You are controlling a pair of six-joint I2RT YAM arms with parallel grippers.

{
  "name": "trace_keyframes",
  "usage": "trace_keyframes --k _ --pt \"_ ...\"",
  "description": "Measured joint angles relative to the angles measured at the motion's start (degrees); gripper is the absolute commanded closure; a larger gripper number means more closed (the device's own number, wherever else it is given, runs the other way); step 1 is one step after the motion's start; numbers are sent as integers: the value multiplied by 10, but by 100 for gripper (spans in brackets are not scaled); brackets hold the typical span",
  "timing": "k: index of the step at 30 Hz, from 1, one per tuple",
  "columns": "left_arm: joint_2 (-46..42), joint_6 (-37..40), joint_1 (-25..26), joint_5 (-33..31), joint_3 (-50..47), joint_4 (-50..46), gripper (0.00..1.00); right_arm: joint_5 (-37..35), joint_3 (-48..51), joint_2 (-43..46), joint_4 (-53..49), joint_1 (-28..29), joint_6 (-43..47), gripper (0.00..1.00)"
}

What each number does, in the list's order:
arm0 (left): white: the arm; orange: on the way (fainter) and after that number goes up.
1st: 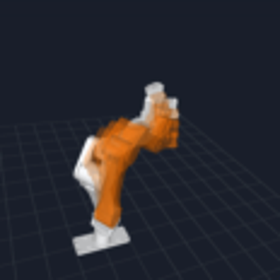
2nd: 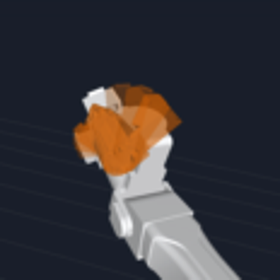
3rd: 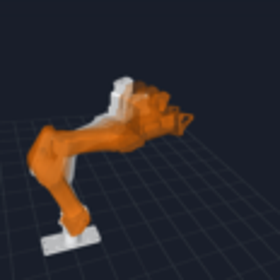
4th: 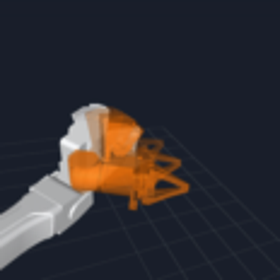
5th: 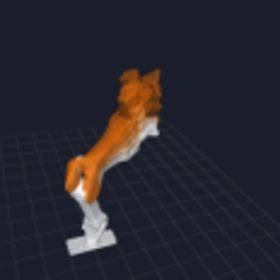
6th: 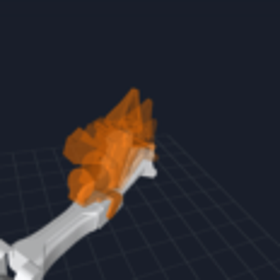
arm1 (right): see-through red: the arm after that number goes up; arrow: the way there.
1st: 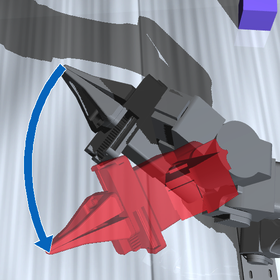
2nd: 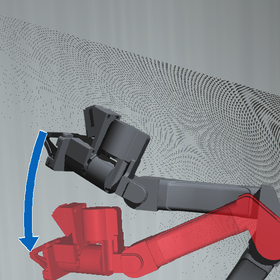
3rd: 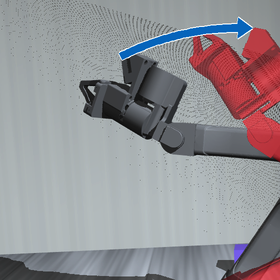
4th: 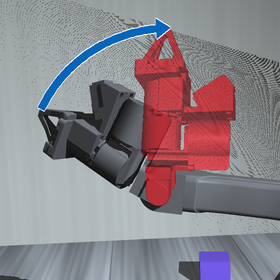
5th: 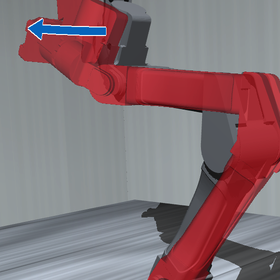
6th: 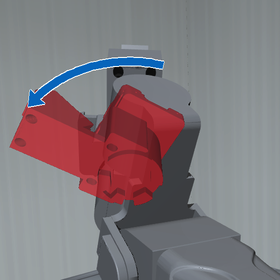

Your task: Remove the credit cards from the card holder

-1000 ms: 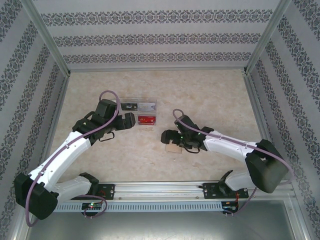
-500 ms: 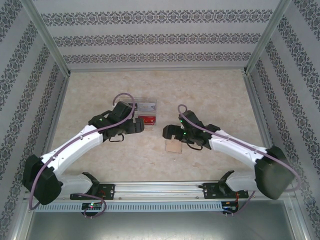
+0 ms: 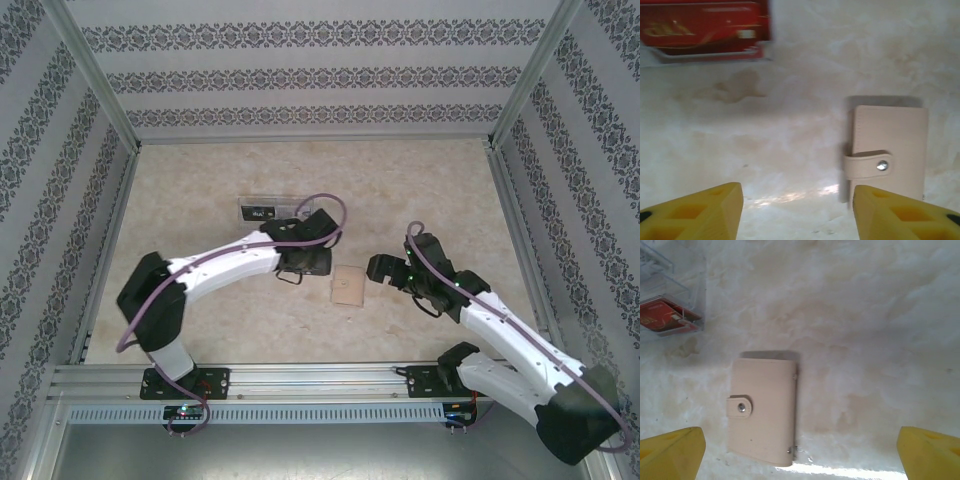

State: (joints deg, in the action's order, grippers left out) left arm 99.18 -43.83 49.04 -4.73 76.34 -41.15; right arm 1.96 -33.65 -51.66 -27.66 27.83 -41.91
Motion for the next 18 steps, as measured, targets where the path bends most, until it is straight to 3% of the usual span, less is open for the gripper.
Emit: trace_keyframes --k 8,18 --pt "134 16 43 2 135 -64 52 -4 19 69 -39 -22 2 2" --pt "207 40 66 8 199 -118 57 -15 59 136 -78 -30 -10 2"
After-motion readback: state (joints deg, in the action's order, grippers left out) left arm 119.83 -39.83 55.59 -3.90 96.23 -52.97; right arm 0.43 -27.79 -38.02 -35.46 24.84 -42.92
